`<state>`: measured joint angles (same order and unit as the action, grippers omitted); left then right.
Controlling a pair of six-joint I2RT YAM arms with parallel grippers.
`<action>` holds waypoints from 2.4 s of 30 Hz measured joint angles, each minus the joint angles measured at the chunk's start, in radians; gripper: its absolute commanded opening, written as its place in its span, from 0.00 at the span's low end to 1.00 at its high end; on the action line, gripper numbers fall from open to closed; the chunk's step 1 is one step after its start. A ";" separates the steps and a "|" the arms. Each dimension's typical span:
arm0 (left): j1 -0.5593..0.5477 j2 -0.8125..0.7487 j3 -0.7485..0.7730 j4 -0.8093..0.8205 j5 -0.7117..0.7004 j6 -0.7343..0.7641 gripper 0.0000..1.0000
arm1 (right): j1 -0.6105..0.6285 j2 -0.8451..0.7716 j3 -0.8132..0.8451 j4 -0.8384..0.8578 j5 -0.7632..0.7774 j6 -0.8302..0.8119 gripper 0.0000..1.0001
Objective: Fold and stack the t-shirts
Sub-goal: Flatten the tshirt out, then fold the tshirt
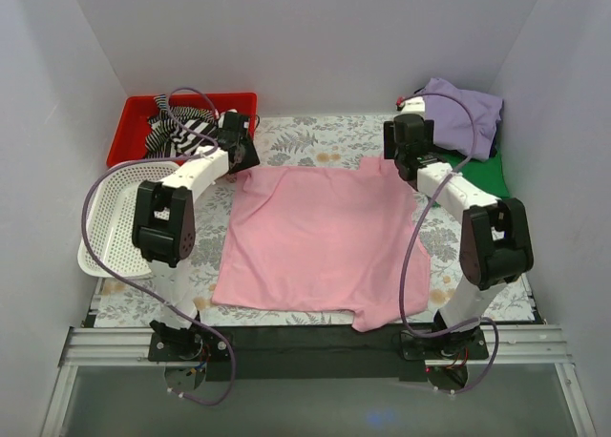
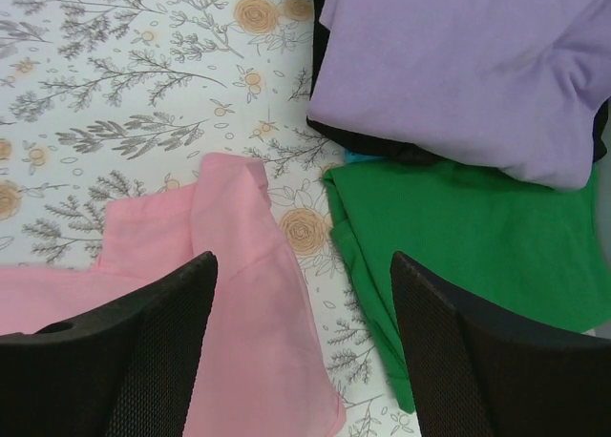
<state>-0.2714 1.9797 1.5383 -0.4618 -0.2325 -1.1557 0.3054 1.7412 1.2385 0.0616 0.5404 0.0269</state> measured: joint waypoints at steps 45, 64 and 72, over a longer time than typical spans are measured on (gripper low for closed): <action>-0.066 -0.307 -0.564 -0.069 0.309 -0.201 0.38 | -0.027 -0.139 -0.365 -0.347 -0.330 0.202 0.62; -0.063 -0.251 -0.109 -0.207 -0.044 -0.142 0.40 | -0.045 -0.266 -0.156 -0.338 -0.440 0.147 0.67; -0.005 -0.267 -0.327 -0.253 -0.050 -0.183 0.44 | -0.045 -0.214 -0.154 -0.344 -0.451 0.141 0.67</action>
<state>-0.2760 1.7126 1.2118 -0.7151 -0.2825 -1.3388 0.2604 1.5269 1.0847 -0.2829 0.0891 0.1680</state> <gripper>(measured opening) 0.427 0.668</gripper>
